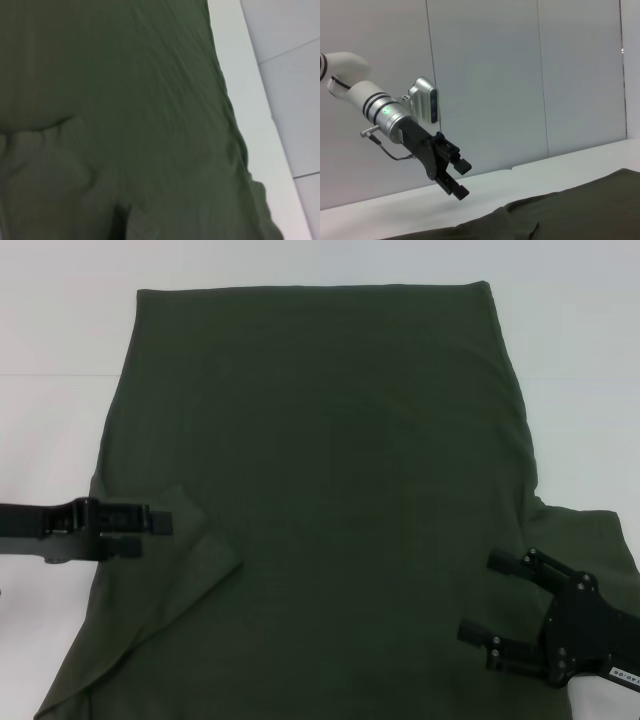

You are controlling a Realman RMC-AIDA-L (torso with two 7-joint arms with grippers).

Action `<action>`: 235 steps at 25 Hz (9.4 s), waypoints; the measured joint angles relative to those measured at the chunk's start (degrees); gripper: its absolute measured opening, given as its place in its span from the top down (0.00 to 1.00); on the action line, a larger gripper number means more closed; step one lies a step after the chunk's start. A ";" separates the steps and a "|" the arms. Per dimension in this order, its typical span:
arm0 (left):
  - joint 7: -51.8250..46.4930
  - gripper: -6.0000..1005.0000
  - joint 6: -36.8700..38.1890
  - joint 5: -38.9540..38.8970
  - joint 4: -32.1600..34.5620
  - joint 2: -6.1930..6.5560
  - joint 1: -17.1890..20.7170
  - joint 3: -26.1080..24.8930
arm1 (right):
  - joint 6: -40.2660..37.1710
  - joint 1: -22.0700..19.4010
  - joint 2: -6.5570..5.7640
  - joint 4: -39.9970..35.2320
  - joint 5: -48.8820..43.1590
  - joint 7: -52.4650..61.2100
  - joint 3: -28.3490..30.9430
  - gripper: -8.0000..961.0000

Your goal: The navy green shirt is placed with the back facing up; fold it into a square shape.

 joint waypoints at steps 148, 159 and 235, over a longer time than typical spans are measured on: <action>60.07 0.11 14.89 -5.45 11.10 -6.68 12.68 -3.70 | 0.13 12.45 -6.27 -33.78 -42.50 103.02 -1.75 0.05; 60.11 0.11 14.74 -5.33 11.10 -6.91 12.48 -3.70 | 4.55 13.96 -6.17 -28.66 -42.67 103.17 -4.54 0.05; 60.07 0.12 14.54 -5.96 10.88 -6.85 12.03 -5.06 | 0.40 12.41 -7.48 -41.78 -33.82 101.05 -6.96 0.97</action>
